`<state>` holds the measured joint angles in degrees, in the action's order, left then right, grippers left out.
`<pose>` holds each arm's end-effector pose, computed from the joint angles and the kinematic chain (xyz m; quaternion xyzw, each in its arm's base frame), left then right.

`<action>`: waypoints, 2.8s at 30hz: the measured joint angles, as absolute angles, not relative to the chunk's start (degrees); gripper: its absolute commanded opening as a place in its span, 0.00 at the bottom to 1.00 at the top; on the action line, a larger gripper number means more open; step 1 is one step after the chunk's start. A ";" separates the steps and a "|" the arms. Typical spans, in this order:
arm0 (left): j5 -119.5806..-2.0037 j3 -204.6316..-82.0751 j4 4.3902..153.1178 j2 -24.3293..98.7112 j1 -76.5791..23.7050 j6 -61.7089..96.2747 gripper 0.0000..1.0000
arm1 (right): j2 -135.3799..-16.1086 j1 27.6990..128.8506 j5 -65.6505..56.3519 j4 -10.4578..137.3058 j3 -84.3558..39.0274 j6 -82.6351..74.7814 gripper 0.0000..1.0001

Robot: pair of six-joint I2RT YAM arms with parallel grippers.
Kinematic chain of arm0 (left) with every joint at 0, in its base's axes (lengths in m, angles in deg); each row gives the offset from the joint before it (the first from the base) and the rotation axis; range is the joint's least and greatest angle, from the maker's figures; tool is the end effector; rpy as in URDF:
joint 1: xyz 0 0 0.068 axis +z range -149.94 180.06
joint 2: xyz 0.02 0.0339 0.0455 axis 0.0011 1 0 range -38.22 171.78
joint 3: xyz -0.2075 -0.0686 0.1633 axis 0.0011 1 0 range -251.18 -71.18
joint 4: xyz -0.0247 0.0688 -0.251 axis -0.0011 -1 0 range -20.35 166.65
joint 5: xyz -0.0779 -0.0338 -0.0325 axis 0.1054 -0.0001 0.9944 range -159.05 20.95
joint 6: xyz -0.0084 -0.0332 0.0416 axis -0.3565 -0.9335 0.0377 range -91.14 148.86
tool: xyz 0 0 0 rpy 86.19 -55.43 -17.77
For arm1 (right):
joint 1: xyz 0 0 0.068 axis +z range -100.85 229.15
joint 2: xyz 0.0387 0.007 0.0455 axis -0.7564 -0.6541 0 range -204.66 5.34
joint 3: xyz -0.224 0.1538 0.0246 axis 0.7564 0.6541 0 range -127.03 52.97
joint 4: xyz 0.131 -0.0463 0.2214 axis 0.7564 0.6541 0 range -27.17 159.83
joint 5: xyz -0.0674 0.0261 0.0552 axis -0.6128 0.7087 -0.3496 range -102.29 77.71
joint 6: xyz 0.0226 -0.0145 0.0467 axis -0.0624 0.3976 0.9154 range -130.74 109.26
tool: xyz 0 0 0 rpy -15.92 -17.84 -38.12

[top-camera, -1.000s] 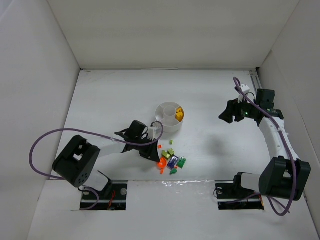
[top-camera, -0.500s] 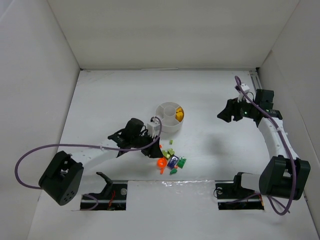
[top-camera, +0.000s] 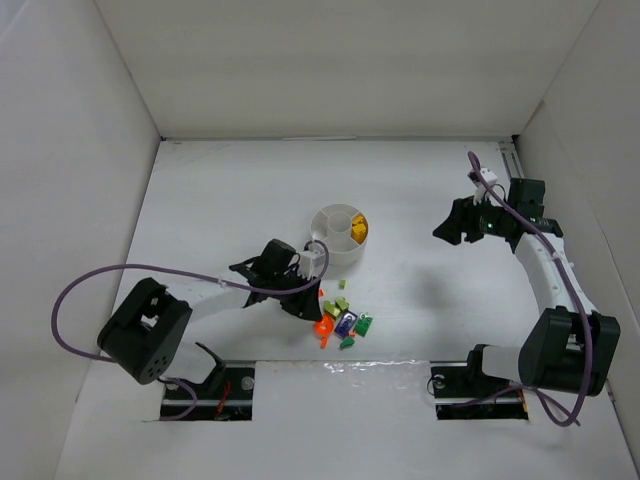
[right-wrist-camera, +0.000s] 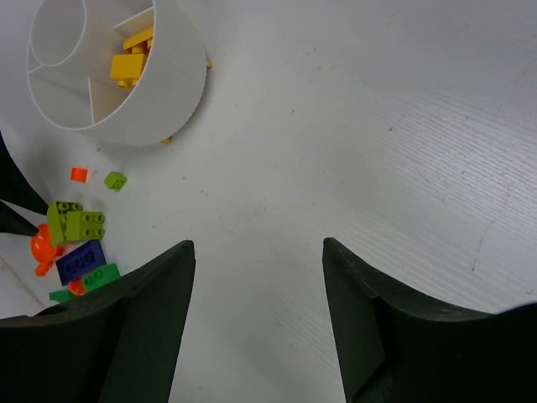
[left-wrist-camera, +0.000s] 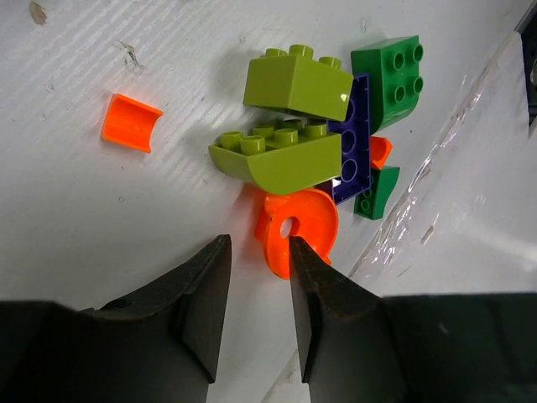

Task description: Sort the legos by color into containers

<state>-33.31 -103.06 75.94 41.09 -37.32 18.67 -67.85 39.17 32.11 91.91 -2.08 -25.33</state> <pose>0.1857 -0.1680 0.1565 0.3155 0.8383 -0.3994 0.1955 0.2630 -0.0211 0.2741 -0.1724 0.8558 0.2719 0.4048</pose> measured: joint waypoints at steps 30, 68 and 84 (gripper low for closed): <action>-32.80 -105.05 75.31 45.66 -41.72 19.41 0.00 | -69.05 38.30 32.13 92.02 -2.16 -28.81 0.67; -80.26 -119.37 84.53 33.03 -43.33 45.33 0.00 | -68.40 46.23 28.57 81.57 -2.16 -14.49 0.66; -79.32 -110.43 98.80 32.63 -48.73 62.95 0.00 | -66.26 46.23 28.05 81.57 -2.14 -13.70 0.66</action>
